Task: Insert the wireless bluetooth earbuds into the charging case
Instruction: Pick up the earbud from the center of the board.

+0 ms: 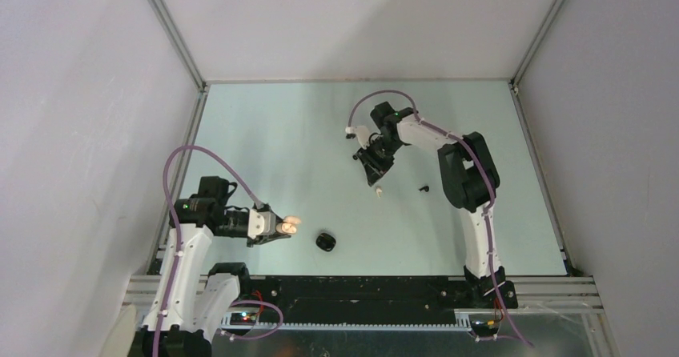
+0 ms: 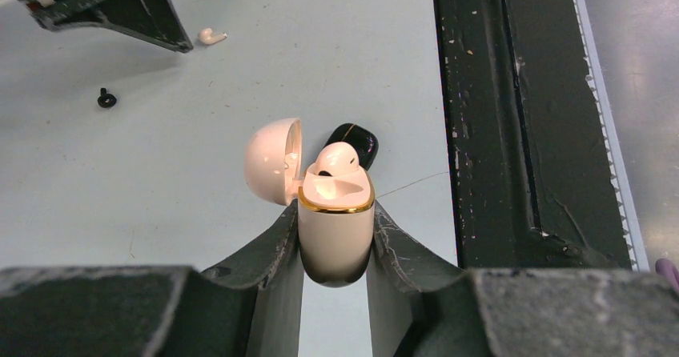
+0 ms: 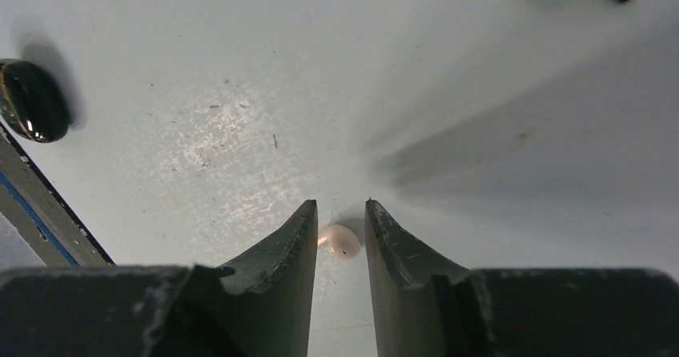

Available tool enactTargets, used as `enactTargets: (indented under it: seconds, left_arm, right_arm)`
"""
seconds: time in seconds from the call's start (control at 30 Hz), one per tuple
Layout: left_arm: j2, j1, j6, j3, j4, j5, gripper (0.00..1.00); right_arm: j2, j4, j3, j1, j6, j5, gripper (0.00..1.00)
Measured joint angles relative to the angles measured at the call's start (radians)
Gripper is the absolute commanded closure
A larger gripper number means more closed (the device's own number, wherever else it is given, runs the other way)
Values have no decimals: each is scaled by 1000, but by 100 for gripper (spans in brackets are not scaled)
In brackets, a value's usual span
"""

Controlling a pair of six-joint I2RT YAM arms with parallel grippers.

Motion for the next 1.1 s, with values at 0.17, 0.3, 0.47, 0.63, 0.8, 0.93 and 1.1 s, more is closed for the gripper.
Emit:
enactTargets:
  seconds: [0.17, 0.3, 0.47, 0.63, 0.8, 0.93, 1.1]
  left_arm:
    - [0, 0, 0, 0, 6, 0, 96]
    - [0, 0, 0, 0, 6, 0, 96]
    - [-4, 0, 0, 0, 6, 0, 96]
    - [-5, 0, 0, 0, 6, 0, 96]
    - [-5, 0, 0, 0, 6, 0, 96]
    - [-5, 0, 0, 0, 5, 0, 96]
    - [-5, 0, 1, 0, 5, 0, 96]
  right_arm:
    - [35, -38, 0, 18, 3, 31, 73]
    - [35, -61, 0, 12, 3, 51, 74]
    - [35, -83, -3, -2, 3, 65, 76]
    - [21, -94, -30, -19, 2, 68, 77]
    - [5, -107, -61, -34, 14, 71, 78]
    - [0, -114, -77, -48, 48, 64, 75]
    - [-22, -115, -122, -74, 80, 45, 72]
